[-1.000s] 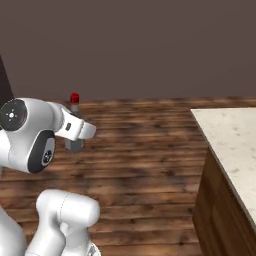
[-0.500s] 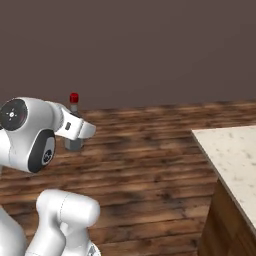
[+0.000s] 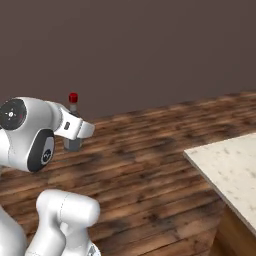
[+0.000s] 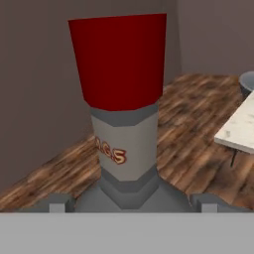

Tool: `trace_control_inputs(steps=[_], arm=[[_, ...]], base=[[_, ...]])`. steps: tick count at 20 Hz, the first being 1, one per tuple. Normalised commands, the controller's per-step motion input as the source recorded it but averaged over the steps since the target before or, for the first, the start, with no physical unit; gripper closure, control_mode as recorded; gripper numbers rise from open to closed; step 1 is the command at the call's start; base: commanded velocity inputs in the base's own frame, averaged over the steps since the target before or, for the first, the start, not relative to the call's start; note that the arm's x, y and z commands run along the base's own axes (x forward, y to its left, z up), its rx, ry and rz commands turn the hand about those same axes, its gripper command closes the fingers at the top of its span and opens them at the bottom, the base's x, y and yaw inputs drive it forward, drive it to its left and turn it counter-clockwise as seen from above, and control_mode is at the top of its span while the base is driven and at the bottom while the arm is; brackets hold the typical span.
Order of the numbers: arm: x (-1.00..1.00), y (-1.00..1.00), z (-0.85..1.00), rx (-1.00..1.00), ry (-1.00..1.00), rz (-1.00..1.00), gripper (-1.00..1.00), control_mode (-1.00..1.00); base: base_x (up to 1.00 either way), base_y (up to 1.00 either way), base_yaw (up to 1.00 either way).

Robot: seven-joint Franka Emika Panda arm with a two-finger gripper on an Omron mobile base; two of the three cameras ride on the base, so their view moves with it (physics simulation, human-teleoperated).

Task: There is a bowl on the dining counter. Grab a lemon wedge from the fridge and place it in the bowl. Then get the liquor bottle and glass cup from the cabinet and place them next to the bowl.

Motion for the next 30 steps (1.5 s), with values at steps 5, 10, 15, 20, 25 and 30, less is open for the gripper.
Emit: trace_control_inputs(steps=[5,10,15,20,25,30], arm=[[0.0,0.0,0.0,0.0,0.0,0.0,1.0,1.0],[0.0,0.0,0.0,0.0,0.0,0.0,1.0,1.0],[0.0,0.0,0.0,0.0,0.0,0.0,1.0,1.0],[0.0,0.0,0.0,0.0,0.0,0.0,1.0,1.0],[0.0,0.0,0.0,0.0,0.0,0.0,1.0,1.0],[0.0,0.0,0.0,0.0,0.0,0.0,1.0,1.0]], base=[[1.0,0.22,-0.41],[1.0,0.25,-0.44],[1.0,0.28,-0.49],[1.0,0.32,-0.52],[0.98,0.42,-0.53],[0.81,0.67,-0.5]])
